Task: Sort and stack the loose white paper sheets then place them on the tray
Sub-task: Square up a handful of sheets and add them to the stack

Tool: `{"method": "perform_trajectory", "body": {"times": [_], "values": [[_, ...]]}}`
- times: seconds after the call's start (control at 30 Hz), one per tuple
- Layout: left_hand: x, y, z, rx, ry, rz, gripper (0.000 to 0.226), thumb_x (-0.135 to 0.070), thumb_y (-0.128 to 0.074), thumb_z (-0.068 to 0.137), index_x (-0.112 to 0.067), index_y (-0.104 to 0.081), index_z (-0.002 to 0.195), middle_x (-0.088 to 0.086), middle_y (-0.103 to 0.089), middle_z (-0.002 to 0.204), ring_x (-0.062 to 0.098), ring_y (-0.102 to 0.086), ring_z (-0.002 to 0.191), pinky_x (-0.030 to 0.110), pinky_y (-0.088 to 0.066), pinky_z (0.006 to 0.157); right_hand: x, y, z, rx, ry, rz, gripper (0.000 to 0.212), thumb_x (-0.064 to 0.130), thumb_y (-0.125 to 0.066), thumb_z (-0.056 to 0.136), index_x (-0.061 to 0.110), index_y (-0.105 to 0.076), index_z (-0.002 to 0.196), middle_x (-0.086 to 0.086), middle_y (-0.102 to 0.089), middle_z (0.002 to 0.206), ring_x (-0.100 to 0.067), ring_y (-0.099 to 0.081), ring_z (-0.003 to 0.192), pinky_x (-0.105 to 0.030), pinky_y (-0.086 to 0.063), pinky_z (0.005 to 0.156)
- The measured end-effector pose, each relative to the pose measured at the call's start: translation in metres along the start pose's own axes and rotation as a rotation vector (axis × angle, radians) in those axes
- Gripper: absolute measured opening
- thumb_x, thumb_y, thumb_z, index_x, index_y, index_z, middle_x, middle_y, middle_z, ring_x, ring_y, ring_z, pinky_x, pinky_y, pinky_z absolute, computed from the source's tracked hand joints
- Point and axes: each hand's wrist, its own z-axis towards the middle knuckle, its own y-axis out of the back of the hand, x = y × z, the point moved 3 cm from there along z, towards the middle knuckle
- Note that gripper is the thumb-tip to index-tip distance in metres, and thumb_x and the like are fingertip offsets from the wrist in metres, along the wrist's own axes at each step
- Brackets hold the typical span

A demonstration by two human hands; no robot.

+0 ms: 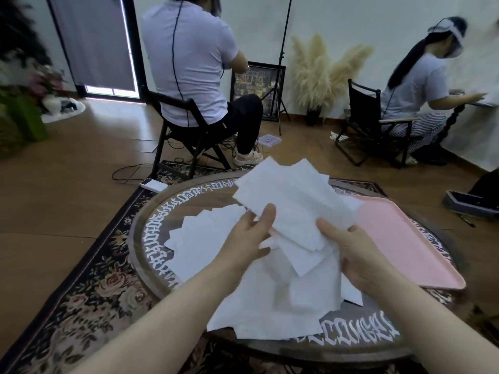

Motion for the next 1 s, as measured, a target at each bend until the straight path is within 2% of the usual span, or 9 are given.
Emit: {"method": "perform_trajectory", "body": {"times": [0.07, 0.17, 0.3, 0.43, 0.57, 0.7, 0.83, 0.93, 1.0], "values": [[-0.001, 0.002, 0.008, -0.168, 0.011, -0.226, 0.034, -0.045, -0.063, 0.090, -0.019, -0.066, 0.112, -0.003, -0.075, 0.104, 0.015, -0.071, 0.095, 0.032, -0.057, 0.074, -0.007, -0.012, -0.005, 0.155, -0.100, -0.171, 0.031, 0.012, -0.067, 0.087, 0.006, -0.066, 0.117, -0.008, -0.077, 0.101, -0.023, -0.075, 0.084, -0.032, -0.062, 0.070], [-0.002, 0.008, 0.018, -0.282, -0.005, -0.383, 0.005, -0.013, -0.063, 0.094, -0.015, -0.067, 0.095, 0.000, -0.074, 0.091, 0.020, -0.070, 0.088, 0.035, -0.055, 0.079, -0.009, -0.018, -0.007, 0.265, -0.134, -0.276, 0.044, 0.023, -0.071, 0.080, 0.014, -0.064, 0.122, -0.007, -0.074, 0.111, -0.024, -0.072, 0.100, -0.040, -0.059, 0.086], [-0.008, 0.011, 0.025, -0.265, -0.044, -0.321, 0.010, -0.008, -0.064, 0.092, -0.018, -0.067, 0.093, -0.003, -0.074, 0.089, 0.016, -0.070, 0.083, 0.031, -0.055, 0.071, -0.002, -0.016, -0.002, 0.215, -0.100, -0.084, 0.044, 0.040, -0.064, 0.080, 0.022, -0.066, 0.121, -0.004, -0.074, 0.113, -0.020, -0.071, 0.100, -0.037, -0.061, 0.077], [-0.009, 0.010, 0.026, -0.206, -0.028, -0.241, 0.008, -0.019, -0.068, 0.091, -0.021, -0.068, 0.098, -0.005, -0.076, 0.097, 0.016, -0.071, 0.089, 0.031, -0.055, 0.073, -0.003, -0.013, -0.001, 0.189, -0.122, 0.007, 0.043, 0.032, -0.069, 0.078, 0.017, -0.069, 0.118, -0.006, -0.075, 0.110, -0.019, -0.073, 0.094, -0.028, -0.059, 0.065], [-0.011, 0.009, 0.026, -0.164, -0.038, -0.246, 0.019, -0.010, -0.072, 0.086, -0.012, -0.068, 0.105, 0.003, -0.076, 0.101, 0.019, -0.072, 0.090, 0.030, -0.056, 0.073, -0.010, -0.015, -0.003, 0.214, -0.128, -0.057, 0.042, 0.012, -0.069, 0.075, 0.011, -0.066, 0.117, -0.009, -0.075, 0.109, -0.024, -0.074, 0.093, -0.036, -0.062, 0.067], [-0.008, 0.009, 0.025, -0.160, -0.075, -0.190, 0.023, 0.005, -0.069, 0.084, -0.016, -0.067, 0.094, -0.005, -0.075, 0.085, 0.009, -0.072, 0.073, 0.021, -0.055, 0.058, -0.009, -0.013, 0.000, 0.205, -0.094, -0.055, 0.047, 0.019, -0.068, 0.076, 0.009, -0.064, 0.122, -0.010, -0.074, 0.111, -0.024, -0.073, 0.095, -0.038, -0.062, 0.072], [-0.012, 0.016, 0.026, -0.190, -0.085, -0.206, 0.023, 0.005, -0.068, 0.085, -0.014, -0.066, 0.099, 0.000, -0.073, 0.093, 0.015, -0.069, 0.081, 0.027, -0.055, 0.066, -0.006, -0.013, -0.001, 0.237, -0.108, 0.008, 0.045, 0.049, -0.053, 0.088, 0.024, -0.065, 0.123, -0.002, -0.073, 0.116, -0.018, -0.072, 0.100, -0.032, -0.060, 0.066], [-0.012, 0.019, 0.027, -0.145, -0.037, -0.220, 0.026, 0.004, -0.067, 0.086, -0.011, -0.066, 0.107, 0.004, -0.074, 0.099, 0.019, -0.070, 0.085, 0.029, -0.057, 0.070, -0.006, -0.005, 0.004, 0.113, -0.126, 0.094, 0.038, 0.043, -0.045, 0.098, 0.023, -0.064, 0.124, 0.001, -0.076, 0.106, -0.015, -0.074, 0.085, -0.031, -0.056, 0.063], [-0.010, 0.021, 0.027, -0.148, -0.008, -0.229, 0.028, 0.004, -0.066, 0.086, -0.009, -0.066, 0.111, 0.007, -0.073, 0.102, 0.023, -0.069, 0.090, 0.034, -0.056, 0.076, -0.003, -0.003, 0.006, 0.024, -0.077, 0.105, 0.037, 0.036, -0.041, 0.103, 0.019, -0.062, 0.127, -0.001, -0.075, 0.108, -0.018, -0.072, 0.089, -0.034, -0.053, 0.068]]}}
